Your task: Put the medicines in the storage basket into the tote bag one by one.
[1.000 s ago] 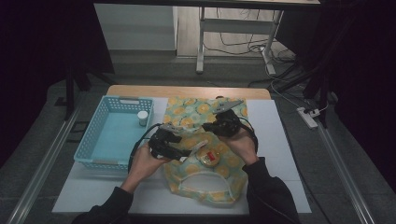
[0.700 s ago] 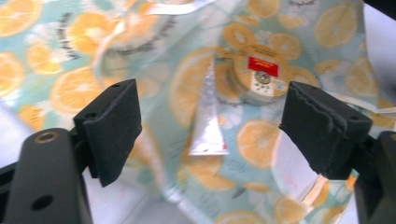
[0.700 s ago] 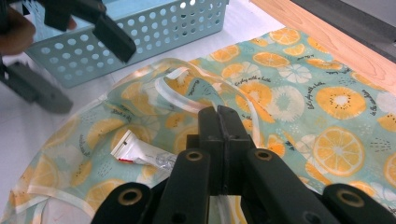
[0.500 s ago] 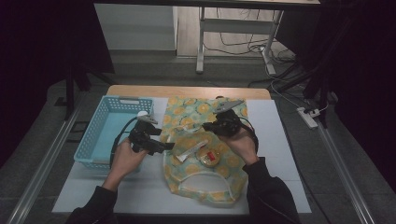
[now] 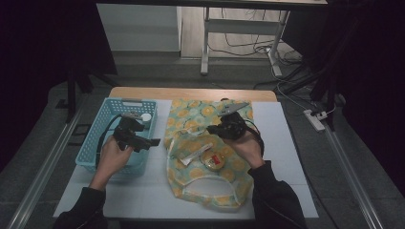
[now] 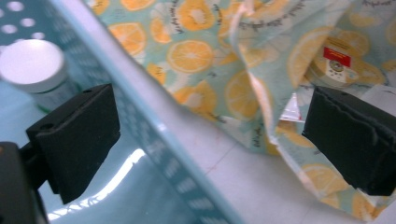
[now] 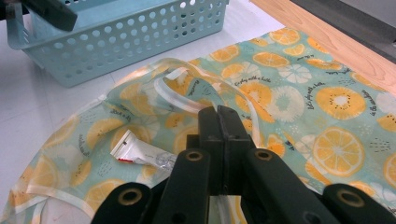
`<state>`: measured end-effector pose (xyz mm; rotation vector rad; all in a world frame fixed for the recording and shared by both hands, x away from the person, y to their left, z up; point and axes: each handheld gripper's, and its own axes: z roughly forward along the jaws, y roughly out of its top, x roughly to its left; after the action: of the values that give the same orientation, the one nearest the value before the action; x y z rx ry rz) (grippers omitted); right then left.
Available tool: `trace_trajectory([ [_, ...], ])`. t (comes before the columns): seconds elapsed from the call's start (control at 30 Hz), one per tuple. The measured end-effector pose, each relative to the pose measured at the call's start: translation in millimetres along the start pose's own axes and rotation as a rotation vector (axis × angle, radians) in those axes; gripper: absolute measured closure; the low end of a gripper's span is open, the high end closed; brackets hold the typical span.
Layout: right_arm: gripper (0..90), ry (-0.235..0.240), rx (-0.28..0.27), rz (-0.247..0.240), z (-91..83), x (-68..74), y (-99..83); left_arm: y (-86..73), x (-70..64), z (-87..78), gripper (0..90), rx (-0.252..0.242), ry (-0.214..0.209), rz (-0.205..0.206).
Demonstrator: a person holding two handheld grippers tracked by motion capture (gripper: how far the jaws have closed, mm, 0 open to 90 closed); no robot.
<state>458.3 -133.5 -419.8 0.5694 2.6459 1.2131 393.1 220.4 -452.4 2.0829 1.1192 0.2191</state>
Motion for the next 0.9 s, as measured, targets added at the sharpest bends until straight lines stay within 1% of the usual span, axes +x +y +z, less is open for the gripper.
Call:
trace_trajectory([
  [0.17, 90.0, 0.000, 0.000, -0.001, -0.3, -0.2, 0.0, -2.2, 13.8, -2.6, 3.0, 0.003, 0.026, -0.012],
  [0.23, 90.0, 0.000, -0.001, -0.001, -0.5, -0.1, 0.1, -2.6, 19.0, -3.1, 3.0, 0.002, 0.044, -0.017],
  [0.3, 90.0, 0.000, -0.001, -0.001, -0.6, 0.0, 0.1, -2.3, 24.5, -3.8, 3.0, 0.003, 0.055, -0.032],
  [0.4, 90.0, 0.000, 0.000, -0.001, -0.5, -0.1, 0.1, -1.6, 33.6, -4.4, 3.0, -0.002, 0.056, -0.047],
  [0.47, 90.0, 0.000, 0.000, -0.001, -0.4, 0.0, 0.1, -0.6, 39.4, -3.5, 2.5, 0.006, 0.066, -0.046],
  [0.53, 90.0, -0.001, -0.002, -0.002, -0.5, 0.2, 0.2, 0.6, 44.7, -1.7, 2.0, 0.017, 0.086, -0.047],
  [0.6, 90.0, -0.001, -0.004, -0.002, -0.7, 0.3, 0.3, 2.1, 50.1, 0.2, 1.2, 0.036, 0.118, -0.050],
  [0.67, 90.0, -0.001, -0.005, -0.002, -1.0, 0.3, 0.4, 3.1, 55.5, 2.7, 0.8, 0.039, 0.133, -0.062],
  [0.77, 90.0, -0.002, -0.006, -0.002, -1.3, 0.0, 0.3, 4.8, 62.0, 7.2, 0.6, 0.047, 0.166, -0.066],
  [0.9, 90.0, -0.003, -0.008, -0.003, -1.5, 0.1, 0.5, 6.4, 71.7, 14.5, 0.6, 0.054, 0.173, -0.087],
])
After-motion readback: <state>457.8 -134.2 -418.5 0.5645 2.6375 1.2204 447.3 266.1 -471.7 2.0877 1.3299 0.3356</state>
